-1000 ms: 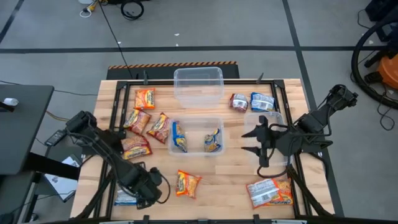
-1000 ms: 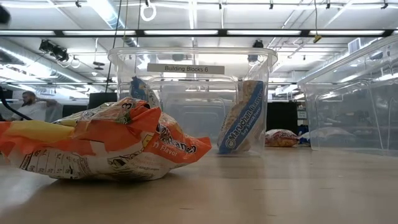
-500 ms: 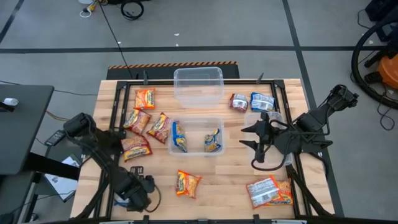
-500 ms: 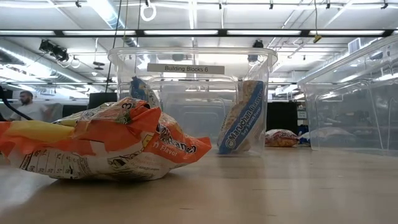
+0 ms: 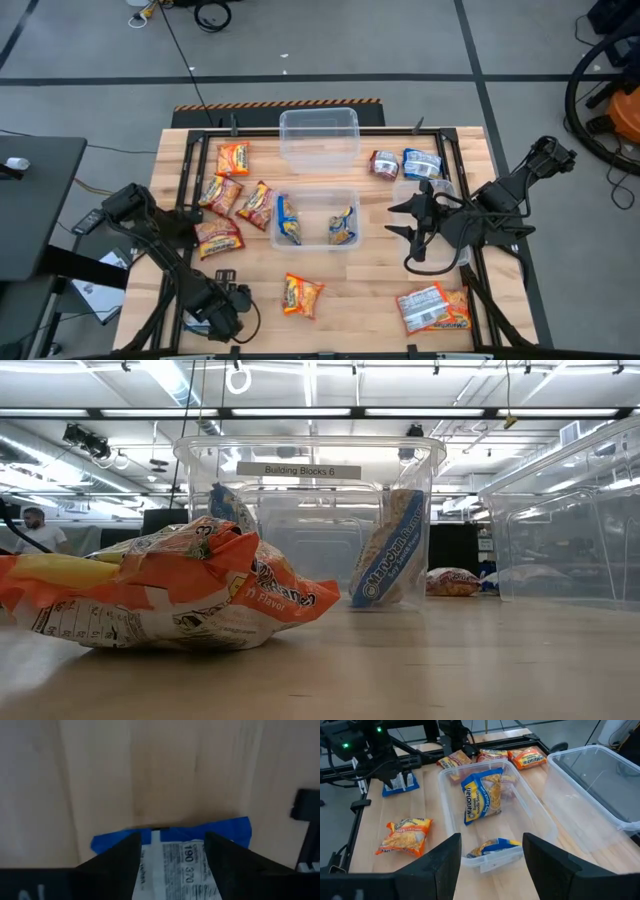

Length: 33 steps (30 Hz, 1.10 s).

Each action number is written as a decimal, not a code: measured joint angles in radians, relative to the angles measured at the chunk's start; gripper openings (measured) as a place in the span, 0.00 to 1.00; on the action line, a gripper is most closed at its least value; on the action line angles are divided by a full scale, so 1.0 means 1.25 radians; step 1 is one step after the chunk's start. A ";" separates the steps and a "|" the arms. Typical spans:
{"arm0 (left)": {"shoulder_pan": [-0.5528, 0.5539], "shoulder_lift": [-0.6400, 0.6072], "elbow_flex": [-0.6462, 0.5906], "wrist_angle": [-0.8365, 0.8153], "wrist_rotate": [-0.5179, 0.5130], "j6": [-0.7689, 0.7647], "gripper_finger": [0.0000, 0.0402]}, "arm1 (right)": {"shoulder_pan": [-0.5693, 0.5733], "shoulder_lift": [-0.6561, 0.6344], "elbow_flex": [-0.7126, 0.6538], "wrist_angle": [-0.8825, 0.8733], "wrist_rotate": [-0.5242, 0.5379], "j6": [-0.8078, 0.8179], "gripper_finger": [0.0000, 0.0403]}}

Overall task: Sort Maruchan noodles
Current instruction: Put the blue noodle pack into the bottom left transparent bin

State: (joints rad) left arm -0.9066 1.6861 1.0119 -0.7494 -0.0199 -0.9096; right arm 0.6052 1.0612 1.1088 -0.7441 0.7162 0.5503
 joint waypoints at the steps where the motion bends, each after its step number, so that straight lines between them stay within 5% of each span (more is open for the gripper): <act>1: -0.001 0.010 0.000 0.002 0.012 0.000 0.53 | 0.000 0.000 0.000 -0.004 0.000 0.000 0.54; 14: 0.000 0.060 0.000 0.000 0.075 -0.097 0.42 | 0.000 0.000 0.000 -0.018 -0.002 -0.002 0.54; 24: 0.008 0.059 0.001 -0.001 0.036 -0.059 0.04 | 0.000 0.000 0.000 -0.017 -0.003 -0.003 0.54; 33: 0.044 -0.009 0.162 -0.103 -0.034 0.076 0.01 | 0.000 -0.001 0.000 -0.016 -0.030 -0.003 0.54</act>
State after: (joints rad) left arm -0.8520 1.6742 1.2148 -0.8780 -0.0619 -0.8141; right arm 0.6049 1.0603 1.1088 -0.7647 0.6792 0.5469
